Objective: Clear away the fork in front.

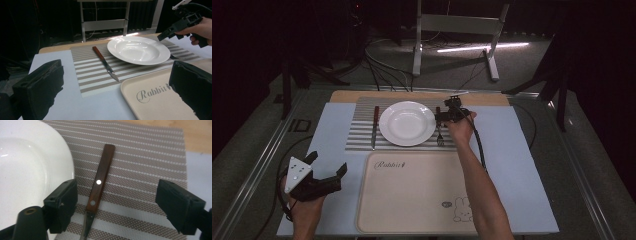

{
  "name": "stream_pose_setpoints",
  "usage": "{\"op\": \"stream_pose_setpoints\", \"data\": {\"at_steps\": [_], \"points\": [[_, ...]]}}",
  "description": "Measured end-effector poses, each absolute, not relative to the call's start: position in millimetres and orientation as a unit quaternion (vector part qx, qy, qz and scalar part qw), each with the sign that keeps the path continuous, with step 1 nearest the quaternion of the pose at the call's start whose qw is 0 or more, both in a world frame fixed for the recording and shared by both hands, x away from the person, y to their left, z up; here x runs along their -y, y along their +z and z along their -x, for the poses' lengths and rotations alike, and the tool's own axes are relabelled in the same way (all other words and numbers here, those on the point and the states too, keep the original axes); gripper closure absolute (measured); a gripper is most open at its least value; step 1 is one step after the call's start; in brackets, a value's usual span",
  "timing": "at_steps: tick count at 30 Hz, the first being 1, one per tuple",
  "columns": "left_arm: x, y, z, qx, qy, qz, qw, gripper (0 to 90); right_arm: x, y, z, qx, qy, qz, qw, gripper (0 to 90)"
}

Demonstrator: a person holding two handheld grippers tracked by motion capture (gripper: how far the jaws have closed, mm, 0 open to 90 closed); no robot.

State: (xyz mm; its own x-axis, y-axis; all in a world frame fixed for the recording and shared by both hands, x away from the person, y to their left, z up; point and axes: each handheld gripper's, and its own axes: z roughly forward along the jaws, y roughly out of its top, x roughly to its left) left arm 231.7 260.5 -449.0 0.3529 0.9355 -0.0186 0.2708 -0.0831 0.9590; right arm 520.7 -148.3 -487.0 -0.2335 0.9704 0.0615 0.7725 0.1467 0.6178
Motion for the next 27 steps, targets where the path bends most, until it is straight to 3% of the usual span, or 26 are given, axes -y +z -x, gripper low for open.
{"op": "stream_pose_setpoints", "data": {"at_steps": [8,15,17,19,22,27], "points": [[-262,-449,-232,-0.462,0.335,-0.654,0.496,0.3,148,-497,-523,-0.735,0.267,-0.602,0.159,36.6],[-264,-450,-232,-0.464,0.335,-0.652,0.497,0.3,145,-506,-524,-0.734,0.277,-0.602,0.147,45.2],[-264,-450,-232,-0.464,0.335,-0.652,0.496,0.3,144,-509,-524,-0.74,0.274,-0.597,0.144,52.9],[-264,-450,-232,-0.464,0.335,-0.653,0.496,0.3,141,-510,-522,-0.75,0.255,-0.59,0.157,66.8],[-264,-450,-231,-0.464,0.335,-0.653,0.496,0.3,144,-508,-521,-0.756,0.246,-0.587,0.155,75.0],[-264,-450,-231,-0.464,0.335,-0.654,0.495,0.3,158,-503,-518,-0.767,0.209,-0.59,0.139,77.7]]}}
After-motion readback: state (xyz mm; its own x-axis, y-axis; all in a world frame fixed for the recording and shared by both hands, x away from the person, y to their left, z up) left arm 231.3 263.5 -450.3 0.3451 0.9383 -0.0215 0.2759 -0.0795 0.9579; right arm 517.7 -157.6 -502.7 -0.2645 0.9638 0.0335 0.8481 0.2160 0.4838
